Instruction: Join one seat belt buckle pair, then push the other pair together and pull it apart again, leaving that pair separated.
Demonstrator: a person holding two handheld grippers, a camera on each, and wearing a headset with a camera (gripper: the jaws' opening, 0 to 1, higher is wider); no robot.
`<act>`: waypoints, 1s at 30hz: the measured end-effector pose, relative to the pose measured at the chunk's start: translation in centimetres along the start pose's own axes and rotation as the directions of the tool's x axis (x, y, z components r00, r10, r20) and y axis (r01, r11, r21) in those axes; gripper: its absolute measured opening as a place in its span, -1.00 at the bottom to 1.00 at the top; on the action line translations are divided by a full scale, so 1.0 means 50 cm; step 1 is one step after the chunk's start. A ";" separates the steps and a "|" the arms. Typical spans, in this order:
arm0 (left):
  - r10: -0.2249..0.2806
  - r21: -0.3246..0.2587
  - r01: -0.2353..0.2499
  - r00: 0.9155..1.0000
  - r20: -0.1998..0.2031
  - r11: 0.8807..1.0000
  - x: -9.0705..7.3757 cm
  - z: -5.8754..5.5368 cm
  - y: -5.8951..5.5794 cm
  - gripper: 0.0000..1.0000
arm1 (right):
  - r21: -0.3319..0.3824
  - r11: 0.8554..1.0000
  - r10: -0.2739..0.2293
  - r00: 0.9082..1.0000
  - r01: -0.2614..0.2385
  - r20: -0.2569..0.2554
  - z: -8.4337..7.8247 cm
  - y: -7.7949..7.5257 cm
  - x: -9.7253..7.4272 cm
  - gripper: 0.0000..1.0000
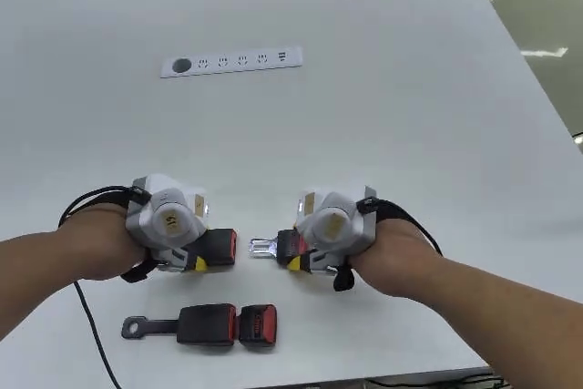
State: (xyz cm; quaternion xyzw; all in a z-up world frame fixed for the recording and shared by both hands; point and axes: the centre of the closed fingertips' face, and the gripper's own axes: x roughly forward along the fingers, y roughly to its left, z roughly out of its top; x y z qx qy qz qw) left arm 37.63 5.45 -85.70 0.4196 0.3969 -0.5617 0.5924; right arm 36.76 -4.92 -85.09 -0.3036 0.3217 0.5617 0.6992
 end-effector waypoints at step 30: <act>-0.014 0.037 0.015 1.000 -0.019 0.999 0.003 0.003 -0.003 -0.35 | -0.061 0.997 0.040 0.999 -0.038 0.033 0.053 0.007 0.036 -0.36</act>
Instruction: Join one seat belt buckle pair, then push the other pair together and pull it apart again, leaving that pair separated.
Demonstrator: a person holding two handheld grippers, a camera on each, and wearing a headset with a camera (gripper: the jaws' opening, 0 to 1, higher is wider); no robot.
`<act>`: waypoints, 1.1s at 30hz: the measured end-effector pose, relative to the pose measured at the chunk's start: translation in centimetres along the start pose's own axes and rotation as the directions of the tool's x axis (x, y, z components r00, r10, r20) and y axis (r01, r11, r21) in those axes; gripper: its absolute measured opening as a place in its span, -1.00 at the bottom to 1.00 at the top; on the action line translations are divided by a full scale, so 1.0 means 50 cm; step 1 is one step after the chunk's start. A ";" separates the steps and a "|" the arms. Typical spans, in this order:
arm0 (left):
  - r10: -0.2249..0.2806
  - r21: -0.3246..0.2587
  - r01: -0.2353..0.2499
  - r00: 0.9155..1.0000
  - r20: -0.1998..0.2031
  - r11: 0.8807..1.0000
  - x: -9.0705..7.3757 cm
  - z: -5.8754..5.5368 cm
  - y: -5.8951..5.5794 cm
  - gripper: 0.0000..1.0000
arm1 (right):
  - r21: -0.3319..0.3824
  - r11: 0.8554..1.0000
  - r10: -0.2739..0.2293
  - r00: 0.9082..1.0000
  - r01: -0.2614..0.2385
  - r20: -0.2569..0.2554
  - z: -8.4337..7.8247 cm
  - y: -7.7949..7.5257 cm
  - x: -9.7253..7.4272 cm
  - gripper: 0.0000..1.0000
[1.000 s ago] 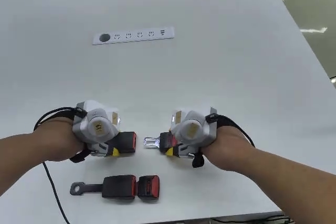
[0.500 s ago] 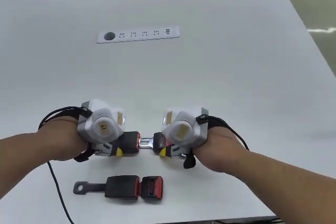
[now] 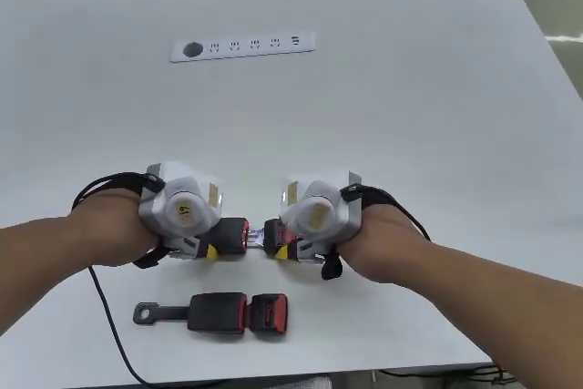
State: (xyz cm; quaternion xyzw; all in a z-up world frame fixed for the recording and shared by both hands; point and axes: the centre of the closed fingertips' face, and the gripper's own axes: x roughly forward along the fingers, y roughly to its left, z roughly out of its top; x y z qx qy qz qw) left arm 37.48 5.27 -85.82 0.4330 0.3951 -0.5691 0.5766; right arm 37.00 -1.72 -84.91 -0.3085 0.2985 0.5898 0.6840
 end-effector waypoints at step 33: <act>-0.011 -0.034 0.012 0.999 0.031 0.999 0.001 -0.001 0.006 -0.36 | 0.027 1.000 0.000 1.000 -0.001 0.030 0.017 -0.006 0.012 -0.39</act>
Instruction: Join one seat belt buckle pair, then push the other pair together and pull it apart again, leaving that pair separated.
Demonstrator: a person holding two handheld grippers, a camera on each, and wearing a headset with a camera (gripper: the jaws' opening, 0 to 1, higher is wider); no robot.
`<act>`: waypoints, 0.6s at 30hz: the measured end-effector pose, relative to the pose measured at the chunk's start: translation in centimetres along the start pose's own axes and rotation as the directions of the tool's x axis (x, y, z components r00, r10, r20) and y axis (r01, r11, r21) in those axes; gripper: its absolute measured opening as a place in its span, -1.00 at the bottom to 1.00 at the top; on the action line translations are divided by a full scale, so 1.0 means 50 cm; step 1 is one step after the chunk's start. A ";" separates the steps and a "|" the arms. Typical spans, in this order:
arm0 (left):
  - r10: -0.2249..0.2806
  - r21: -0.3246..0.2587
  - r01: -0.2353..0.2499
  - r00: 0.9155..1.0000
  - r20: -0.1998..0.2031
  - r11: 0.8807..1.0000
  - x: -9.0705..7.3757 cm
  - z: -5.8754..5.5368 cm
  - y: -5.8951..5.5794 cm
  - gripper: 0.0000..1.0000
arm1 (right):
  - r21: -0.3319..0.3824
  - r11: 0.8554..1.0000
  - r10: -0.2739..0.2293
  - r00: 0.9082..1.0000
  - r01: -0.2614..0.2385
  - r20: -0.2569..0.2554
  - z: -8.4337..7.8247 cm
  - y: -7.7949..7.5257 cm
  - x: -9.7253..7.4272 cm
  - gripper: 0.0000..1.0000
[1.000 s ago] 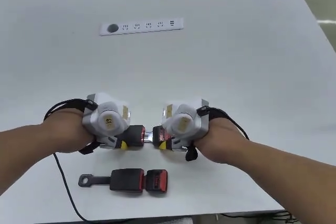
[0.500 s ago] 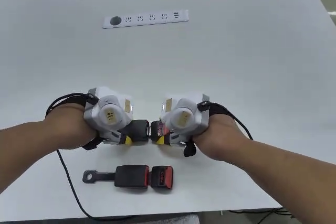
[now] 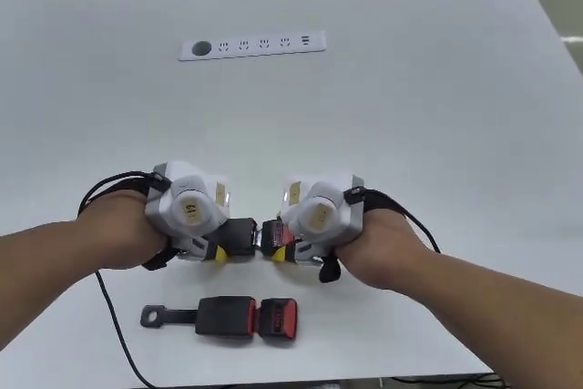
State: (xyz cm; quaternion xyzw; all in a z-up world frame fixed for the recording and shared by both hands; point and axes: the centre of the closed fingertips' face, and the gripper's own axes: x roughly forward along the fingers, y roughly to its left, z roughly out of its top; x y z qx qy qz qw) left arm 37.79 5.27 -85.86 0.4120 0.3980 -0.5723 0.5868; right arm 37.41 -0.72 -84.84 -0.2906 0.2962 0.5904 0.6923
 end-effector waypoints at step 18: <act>-0.014 0.012 0.014 1.000 0.006 1.000 0.002 0.000 -0.003 -0.35 | 0.038 0.998 -0.053 0.998 0.054 -0.026 -0.071 -0.003 -0.053 -0.35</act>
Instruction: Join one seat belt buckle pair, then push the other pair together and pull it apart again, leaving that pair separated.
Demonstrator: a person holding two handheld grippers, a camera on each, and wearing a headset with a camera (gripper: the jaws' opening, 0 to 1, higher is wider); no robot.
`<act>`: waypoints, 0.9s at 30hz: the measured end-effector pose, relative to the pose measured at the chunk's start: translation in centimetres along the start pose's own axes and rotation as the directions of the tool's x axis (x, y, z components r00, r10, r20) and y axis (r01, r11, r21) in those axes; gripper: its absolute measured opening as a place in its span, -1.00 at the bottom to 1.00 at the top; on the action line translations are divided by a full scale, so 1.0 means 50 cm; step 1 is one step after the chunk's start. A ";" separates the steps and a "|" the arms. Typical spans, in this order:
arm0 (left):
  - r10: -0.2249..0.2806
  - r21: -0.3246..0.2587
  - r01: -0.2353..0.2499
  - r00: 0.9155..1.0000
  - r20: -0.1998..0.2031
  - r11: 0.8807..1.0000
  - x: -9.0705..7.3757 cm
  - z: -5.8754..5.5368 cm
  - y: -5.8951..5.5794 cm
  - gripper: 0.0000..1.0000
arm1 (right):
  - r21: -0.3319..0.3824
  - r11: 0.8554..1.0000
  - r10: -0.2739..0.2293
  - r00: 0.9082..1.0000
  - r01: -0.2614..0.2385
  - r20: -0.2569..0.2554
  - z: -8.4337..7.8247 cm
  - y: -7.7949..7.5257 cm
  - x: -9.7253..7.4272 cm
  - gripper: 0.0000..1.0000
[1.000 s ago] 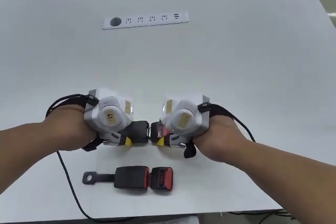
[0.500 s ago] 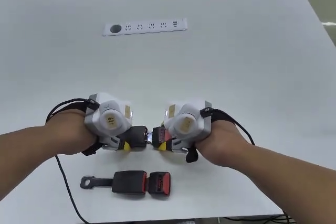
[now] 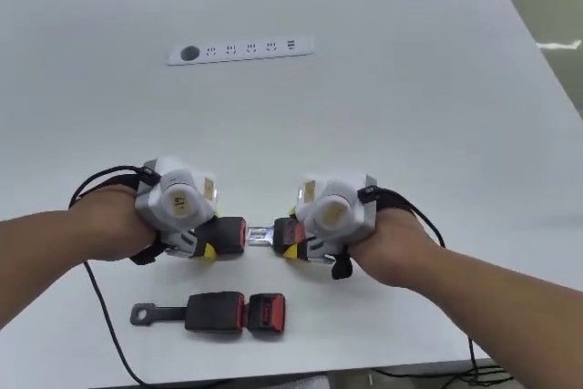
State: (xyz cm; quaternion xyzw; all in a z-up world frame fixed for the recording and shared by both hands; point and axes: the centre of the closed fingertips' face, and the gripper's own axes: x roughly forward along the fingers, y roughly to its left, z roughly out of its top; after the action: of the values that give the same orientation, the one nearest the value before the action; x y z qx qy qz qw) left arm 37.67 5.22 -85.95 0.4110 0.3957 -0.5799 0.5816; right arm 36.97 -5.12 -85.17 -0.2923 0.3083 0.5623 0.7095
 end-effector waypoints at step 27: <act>0.051 0.014 -0.051 0.999 -0.008 0.999 -0.005 0.002 -0.002 -0.33 | -0.024 0.996 -0.087 0.977 0.084 -0.195 -0.174 -0.020 -0.134 -0.27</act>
State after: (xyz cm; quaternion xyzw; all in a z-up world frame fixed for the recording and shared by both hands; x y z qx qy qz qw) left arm 37.54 5.22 -85.69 0.4274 0.3837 -0.5656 0.5918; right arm 35.82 -16.07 -85.51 -0.3646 0.3593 0.5021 0.6971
